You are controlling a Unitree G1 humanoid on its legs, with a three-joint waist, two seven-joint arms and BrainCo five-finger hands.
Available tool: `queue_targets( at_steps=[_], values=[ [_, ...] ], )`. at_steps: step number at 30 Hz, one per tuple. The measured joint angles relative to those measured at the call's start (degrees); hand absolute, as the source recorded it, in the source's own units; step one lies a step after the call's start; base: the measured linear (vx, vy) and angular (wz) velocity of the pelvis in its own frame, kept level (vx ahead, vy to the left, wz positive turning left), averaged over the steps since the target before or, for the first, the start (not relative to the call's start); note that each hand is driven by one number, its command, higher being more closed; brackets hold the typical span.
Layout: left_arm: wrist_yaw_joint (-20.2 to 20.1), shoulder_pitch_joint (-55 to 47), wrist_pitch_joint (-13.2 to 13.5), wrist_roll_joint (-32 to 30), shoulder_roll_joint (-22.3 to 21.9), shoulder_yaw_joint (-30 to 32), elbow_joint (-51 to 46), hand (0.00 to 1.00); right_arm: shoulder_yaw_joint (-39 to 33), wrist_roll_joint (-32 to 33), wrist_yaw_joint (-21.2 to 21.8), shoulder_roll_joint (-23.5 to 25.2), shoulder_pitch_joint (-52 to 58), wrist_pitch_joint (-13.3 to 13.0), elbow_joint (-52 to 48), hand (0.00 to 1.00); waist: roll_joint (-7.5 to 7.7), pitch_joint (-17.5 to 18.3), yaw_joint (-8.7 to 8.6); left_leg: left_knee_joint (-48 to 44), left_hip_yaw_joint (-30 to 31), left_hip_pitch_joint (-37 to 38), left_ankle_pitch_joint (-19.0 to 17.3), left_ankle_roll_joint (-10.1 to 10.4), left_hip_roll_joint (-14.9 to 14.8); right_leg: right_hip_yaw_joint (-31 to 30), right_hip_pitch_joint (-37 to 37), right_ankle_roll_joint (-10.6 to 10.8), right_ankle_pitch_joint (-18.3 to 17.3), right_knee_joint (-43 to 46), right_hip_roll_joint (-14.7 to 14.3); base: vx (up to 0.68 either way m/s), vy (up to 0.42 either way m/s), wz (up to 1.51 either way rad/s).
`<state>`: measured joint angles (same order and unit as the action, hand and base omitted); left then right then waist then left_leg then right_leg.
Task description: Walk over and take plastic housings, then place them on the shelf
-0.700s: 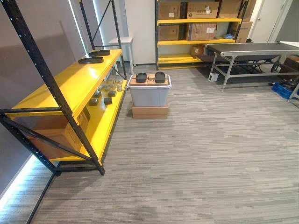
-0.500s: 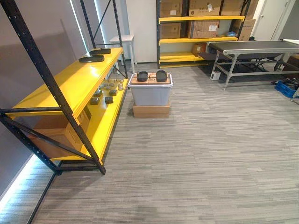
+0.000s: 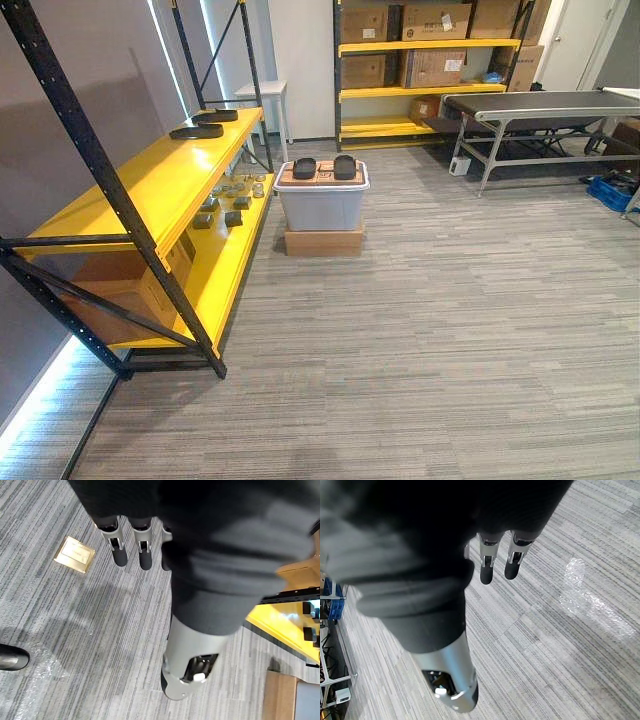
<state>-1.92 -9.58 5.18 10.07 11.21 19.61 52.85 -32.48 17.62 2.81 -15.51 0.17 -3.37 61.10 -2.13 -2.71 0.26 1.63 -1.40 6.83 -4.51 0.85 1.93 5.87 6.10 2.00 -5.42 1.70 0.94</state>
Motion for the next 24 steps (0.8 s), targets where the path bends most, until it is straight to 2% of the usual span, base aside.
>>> queue_targets(
  at_steps=[6, 16, 17, 18, 19, 20, 21, 22, 23, 24],
  values=[
    [0.3, -0.2, 0.1, 0.0, -1.0, 0.1, 0.0, 0.00, 1.2, -0.2, -0.6, 1.1, 0.7, 0.0, 0.0, 0.00, -0.02, 0.0, -0.72, 0.0, -0.7, 0.0, 0.0, 0.0, 0.0, -0.3, -0.2, 0.0, 0.0, 0.0, 0.0, -0.07, -0.012, -0.04],
    [0.3, -0.1, 0.0, 0.0, -1.1, 0.2, 2.5, 0.00, 3.5, -0.2, -1.2, 2.5, 0.3, 0.1, 0.7, 0.00, 0.13, 0.1, -0.45, 0.4, -3.6, -1.1, 0.1, -0.3, -0.1, -2.0, -2.2, -0.5, 0.4, -0.2, -0.2, -0.04, -0.009, -0.13],
    [0.3, -0.2, -0.1, 0.0, -1.1, 0.2, 2.7, 0.00, 3.5, -0.2, -1.2, 2.5, 0.3, 0.1, 0.7, 0.00, 0.19, 0.1, -0.45, 0.3, -3.6, -1.3, -0.1, -0.4, -0.1, -2.0, -2.3, -0.5, 0.4, -0.2, -0.2, 0.00, 0.000, 0.00],
    [0.1, 0.2, -0.3, 0.0, -1.1, 0.2, 2.8, 0.00, 3.4, -0.2, -1.2, 2.7, 0.1, 0.2, 0.8, 0.00, 0.22, -0.1, -0.36, -0.8, -3.4, -1.7, -1.0, -1.7, -0.1, -1.7, -2.4, -0.5, 0.3, -0.1, -0.2, 0.00, -0.002, 0.04],
    [0.0, 0.5, -0.3, 0.0, -1.2, 0.0, 2.9, 0.00, 3.4, -0.2, -1.2, 2.9, -0.2, 0.2, 0.9, 0.00, 0.36, -0.7, -0.01, -2.6, -3.5, -2.5, -2.9, -2.3, -0.1, -1.6, -2.8, 0.7, -0.5, 1.4, -0.1, 0.00, 0.006, 0.03],
    [-0.1, 0.7, -0.4, 0.0, -1.2, -0.3, 3.0, 0.00, 3.4, -0.2, -1.2, 2.9, -0.4, 0.2, 1.1, 0.00, 0.01, -1.1, 0.12, -4.5, -3.4, -3.2, -4.0, -2.8, -0.3, -1.3, -3.8, 2.2, -1.6, 4.2, 0.1, -0.04, 0.034, -0.06],
    [-0.3, 1.6, -0.7, 0.0, -1.4, -1.2, 3.1, 0.00, 3.4, -0.2, -1.2, 2.9, -0.6, 0.2, 1.1, 0.00, -0.58, -2.4, 0.57, -7.7, -3.5, -4.2, -6.1, -4.0, -1.1, -0.2, -8.5, 5.2, -3.7, 14.8, 0.2, -0.05, 0.029, -0.06],
    [-0.3, 1.8, -0.8, 0.0, -1.3, -1.4, 3.2, 0.00, 3.5, -0.2, -1.2, 3.1, -1.0, 0.3, 1.0, 0.00, -0.82, -2.8, 0.66, -8.9, -3.5, -4.7, -7.0, -4.3, -1.5, 0.2, -11.9, 5.2, -4.0, 22.0, 0.4, -0.06, 0.067, -0.03],
    [-0.5, 2.2, -1.3, 0.0, -0.6, -1.7, 3.4, 0.00, 4.2, -0.2, -1.1, 3.6, -1.6, 0.4, 0.8, 0.00, -0.91, -4.2, 0.59, -9.5, -3.2, -4.1, -7.6, -4.7, -1.1, 1.3, -19.7, 4.4, -3.8, 37.2, 2.5, 0.00, 0.113, 0.06],
    [-0.4, 2.2, -1.7, 0.0, 0.2, -3.1, 3.5, 0.00, 5.1, -0.2, -1.1, 3.9, -1.7, 0.6, 0.8, 0.00, 0.08, -5.5, 0.34, -8.2, -3.1, -2.1, -7.7, -4.8, -0.3, 2.9, -24.2, 3.9, -4.5, 45.0, 4.9, 0.03, 0.129, 0.05]
  ],
)
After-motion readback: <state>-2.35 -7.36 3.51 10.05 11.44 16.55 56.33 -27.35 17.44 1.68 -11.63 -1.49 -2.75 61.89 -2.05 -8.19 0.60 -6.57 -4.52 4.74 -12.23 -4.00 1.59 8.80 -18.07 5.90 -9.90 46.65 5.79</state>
